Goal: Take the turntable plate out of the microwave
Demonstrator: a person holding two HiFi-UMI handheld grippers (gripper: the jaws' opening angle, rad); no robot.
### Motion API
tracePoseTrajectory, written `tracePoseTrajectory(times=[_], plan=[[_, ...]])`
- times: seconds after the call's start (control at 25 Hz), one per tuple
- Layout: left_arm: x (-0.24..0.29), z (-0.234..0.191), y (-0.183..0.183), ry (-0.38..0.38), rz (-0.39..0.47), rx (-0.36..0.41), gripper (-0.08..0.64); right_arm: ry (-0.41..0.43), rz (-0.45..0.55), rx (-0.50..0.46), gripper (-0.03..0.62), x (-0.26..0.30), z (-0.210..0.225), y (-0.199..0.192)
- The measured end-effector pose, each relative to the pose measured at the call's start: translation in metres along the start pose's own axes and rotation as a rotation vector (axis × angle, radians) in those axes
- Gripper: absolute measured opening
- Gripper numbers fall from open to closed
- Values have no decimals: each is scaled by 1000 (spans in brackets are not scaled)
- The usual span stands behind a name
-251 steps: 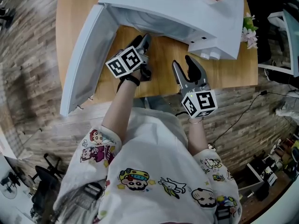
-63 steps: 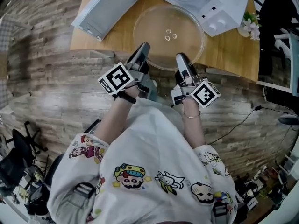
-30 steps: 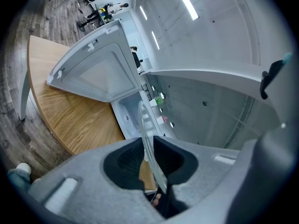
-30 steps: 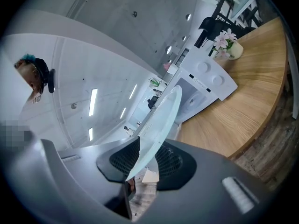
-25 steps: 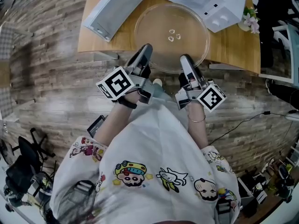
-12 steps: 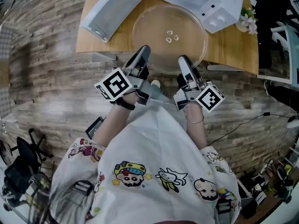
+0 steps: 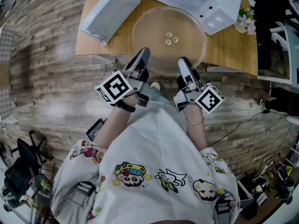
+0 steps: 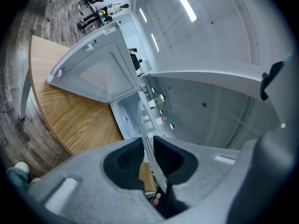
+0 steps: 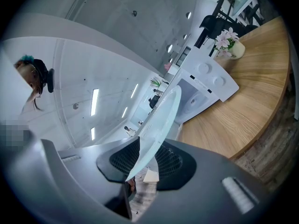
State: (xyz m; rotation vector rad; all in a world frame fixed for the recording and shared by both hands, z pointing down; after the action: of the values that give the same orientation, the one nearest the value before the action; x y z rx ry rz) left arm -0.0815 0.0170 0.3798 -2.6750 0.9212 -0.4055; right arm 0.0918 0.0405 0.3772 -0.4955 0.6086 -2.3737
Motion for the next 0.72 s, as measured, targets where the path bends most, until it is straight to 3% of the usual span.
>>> tracePoseTrajectory(times=[0.72], plan=[[0,-6,4,2,-3,-8,60,4,-15,17,115,8,2,-1]])
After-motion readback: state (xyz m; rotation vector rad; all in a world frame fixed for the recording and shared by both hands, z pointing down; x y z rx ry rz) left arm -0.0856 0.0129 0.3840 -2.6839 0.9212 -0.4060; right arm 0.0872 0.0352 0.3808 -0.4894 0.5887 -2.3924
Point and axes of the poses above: the fingertips, and each gripper's own axes: x forward along the fingers, z to its right, y out of its top, the point moved 4 cm from there along -x, backward along the fingers, and after that the axes turned 14 degrees about -z, right-handed, at the moved point
